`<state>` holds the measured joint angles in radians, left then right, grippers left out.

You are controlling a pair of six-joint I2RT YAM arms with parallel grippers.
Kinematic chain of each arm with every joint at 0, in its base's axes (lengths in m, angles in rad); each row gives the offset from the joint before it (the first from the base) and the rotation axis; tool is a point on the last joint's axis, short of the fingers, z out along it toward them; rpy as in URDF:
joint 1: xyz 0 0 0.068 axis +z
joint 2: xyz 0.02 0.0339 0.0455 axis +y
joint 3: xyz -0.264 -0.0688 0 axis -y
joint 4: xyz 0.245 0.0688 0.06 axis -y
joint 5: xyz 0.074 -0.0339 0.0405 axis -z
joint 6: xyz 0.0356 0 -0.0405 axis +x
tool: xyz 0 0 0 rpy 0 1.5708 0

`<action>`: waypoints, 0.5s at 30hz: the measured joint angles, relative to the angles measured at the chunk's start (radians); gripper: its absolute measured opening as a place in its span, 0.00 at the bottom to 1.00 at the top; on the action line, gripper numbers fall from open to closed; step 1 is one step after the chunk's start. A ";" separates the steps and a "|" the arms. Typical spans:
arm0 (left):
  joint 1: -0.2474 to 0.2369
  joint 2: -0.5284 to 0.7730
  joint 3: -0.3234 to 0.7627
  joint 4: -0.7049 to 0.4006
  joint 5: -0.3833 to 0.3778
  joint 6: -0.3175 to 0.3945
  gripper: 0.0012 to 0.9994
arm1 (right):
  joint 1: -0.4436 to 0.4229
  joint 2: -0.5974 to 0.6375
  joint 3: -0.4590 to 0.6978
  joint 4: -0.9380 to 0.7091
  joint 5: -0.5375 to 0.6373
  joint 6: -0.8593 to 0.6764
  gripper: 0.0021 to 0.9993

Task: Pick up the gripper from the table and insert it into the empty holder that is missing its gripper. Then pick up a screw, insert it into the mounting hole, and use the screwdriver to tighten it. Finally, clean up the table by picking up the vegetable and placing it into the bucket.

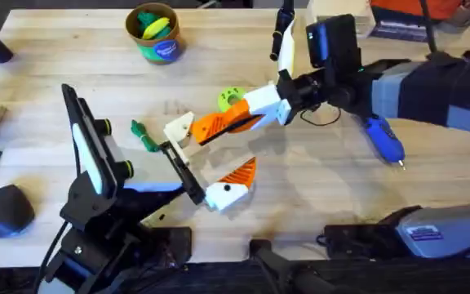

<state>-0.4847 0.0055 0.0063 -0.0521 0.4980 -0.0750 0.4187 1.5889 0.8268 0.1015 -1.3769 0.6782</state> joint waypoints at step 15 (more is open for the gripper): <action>0.006 0.000 0.000 -0.002 -0.034 -0.016 0.99 | 0.029 0.136 0.035 0.179 -0.058 0.124 0.00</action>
<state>-0.4789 0.0055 0.0063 -0.0538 0.4641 -0.0908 0.4477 1.7253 0.8620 0.2800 -1.4345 0.8025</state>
